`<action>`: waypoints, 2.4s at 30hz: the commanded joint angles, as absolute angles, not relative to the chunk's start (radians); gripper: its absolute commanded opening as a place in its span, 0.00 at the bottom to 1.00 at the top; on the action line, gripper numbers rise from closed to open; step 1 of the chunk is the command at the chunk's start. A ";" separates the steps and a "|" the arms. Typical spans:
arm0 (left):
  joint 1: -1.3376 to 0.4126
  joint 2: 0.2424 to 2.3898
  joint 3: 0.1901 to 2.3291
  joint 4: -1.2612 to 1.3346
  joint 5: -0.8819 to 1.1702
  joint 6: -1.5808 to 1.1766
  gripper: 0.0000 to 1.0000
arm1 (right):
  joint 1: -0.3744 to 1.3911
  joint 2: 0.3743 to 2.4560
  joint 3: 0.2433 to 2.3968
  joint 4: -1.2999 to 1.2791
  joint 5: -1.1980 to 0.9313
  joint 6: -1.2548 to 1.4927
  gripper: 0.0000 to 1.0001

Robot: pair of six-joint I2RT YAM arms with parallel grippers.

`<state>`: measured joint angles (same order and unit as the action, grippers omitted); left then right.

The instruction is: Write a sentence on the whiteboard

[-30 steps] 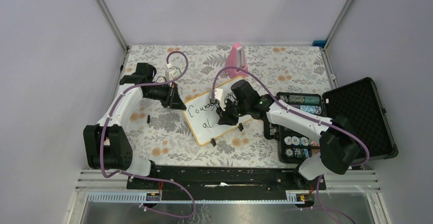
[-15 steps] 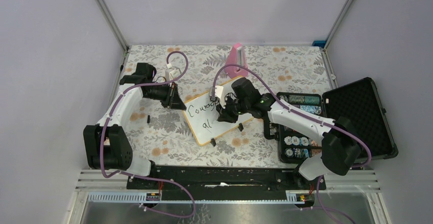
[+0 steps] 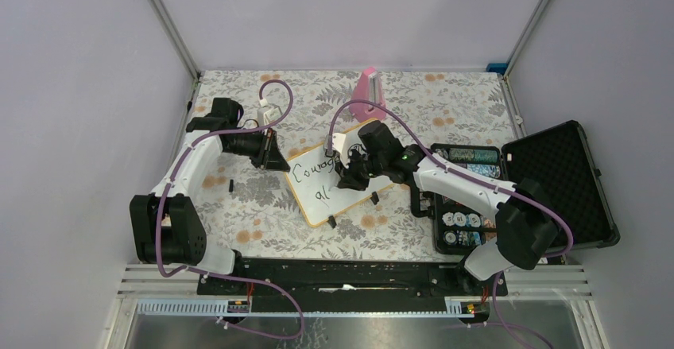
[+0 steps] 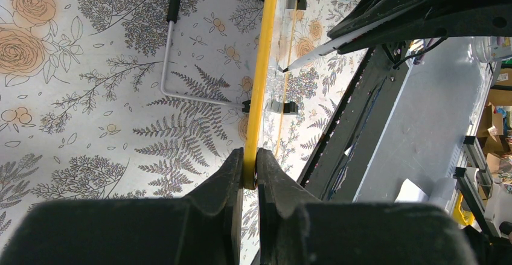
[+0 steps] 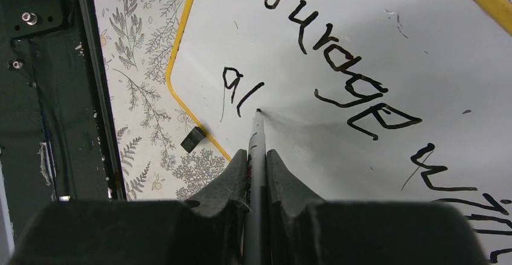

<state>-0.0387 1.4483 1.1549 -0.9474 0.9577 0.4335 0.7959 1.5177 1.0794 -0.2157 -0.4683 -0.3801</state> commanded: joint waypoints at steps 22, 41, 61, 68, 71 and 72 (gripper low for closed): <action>-0.048 1.453 1.157 -0.902 0.915 0.468 0.00 | 0.789 1.491 1.057 -0.194 -0.449 -0.412 0.00; -0.048 1.458 1.162 -0.902 0.918 0.467 0.00 | 0.758 1.493 1.114 -0.217 -0.440 -0.421 0.00; -0.048 1.459 1.160 -0.901 0.917 0.471 0.00 | 0.749 1.500 1.093 -0.217 -0.472 -0.417 0.00; -0.048 1.459 1.160 -0.901 0.916 0.471 0.00 | 0.749 1.498 1.070 -0.217 -0.479 -0.419 0.00; -0.048 1.459 1.160 -0.901 0.916 0.470 0.00 | 0.748 1.496 1.062 -0.216 -0.482 -0.419 0.00; -0.048 1.460 1.160 -0.901 0.916 0.469 0.00 | 0.748 1.495 1.059 -0.217 -0.482 -0.420 0.00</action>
<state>-0.0387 1.4483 1.1549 -0.9466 0.9573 0.4335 0.7593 1.5154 1.0760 -0.2420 -0.4919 -0.3977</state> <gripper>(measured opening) 0.112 0.177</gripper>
